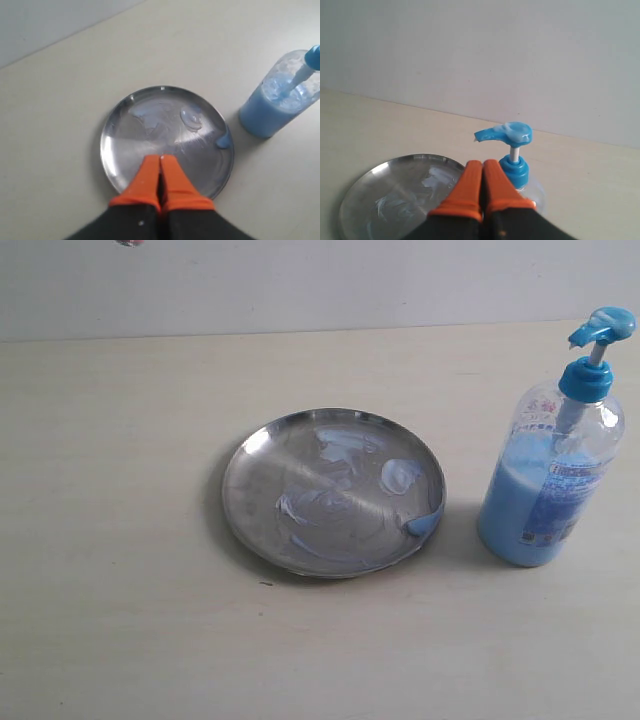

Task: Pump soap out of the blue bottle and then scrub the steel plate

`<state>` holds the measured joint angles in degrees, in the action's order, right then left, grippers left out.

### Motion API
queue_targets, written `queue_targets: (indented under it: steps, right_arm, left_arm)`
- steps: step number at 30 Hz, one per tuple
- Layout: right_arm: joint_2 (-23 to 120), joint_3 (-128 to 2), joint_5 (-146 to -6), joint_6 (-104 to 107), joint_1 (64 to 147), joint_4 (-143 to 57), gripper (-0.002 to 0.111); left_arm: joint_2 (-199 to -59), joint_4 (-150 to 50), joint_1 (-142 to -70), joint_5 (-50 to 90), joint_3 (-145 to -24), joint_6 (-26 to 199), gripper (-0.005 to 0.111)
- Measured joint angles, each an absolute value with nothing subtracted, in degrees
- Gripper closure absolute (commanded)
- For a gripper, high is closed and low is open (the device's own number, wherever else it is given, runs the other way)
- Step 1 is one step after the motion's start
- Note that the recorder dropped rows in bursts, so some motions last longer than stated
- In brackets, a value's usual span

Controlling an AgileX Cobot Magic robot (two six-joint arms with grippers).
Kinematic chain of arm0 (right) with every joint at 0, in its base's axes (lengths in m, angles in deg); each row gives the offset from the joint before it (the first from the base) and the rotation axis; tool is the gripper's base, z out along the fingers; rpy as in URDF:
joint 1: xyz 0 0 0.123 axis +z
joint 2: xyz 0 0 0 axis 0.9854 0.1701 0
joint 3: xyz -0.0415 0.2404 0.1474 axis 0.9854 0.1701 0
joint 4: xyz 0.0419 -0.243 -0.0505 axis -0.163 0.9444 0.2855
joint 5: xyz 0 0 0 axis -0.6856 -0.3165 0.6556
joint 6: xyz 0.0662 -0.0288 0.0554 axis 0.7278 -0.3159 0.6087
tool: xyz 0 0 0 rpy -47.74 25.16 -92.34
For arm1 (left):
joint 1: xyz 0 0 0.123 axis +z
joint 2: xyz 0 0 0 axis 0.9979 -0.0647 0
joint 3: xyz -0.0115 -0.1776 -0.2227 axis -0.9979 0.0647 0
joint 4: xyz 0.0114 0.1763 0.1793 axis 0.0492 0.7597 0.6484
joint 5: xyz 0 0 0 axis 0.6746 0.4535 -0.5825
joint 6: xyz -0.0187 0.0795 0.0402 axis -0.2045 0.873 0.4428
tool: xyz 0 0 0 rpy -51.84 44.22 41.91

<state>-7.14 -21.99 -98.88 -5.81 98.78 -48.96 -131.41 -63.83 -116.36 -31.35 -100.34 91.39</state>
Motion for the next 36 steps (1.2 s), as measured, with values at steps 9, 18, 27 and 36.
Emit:
queue_targets:
  steps: [9, 18, 27, 36]
  right_arm:
    - [-7.14, -21.99, -98.88, -5.81, 98.78, -48.96, 0.108]
    - [-7.14, -21.99, -98.88, -5.81, 98.78, -48.96, 0.108]
    - [-7.14, -21.99, -98.88, -5.81, 98.78, -48.96, 0.108]
    - [-7.14, -21.99, -98.88, -5.81, 98.78, -48.96, 0.108]
  left_arm:
    - [-117.48, -63.83, -116.24, -29.48, -96.04, 91.39, 0.107]
    - [-108.21, -63.83, -116.24, -29.49, -96.04, 91.39, 0.107]
    - [-106.28, -63.18, -116.24, -27.94, -96.04, 91.39, 0.107]
    - [-106.01, -61.52, -116.24, -17.70, -94.03, 90.06, 0.107]
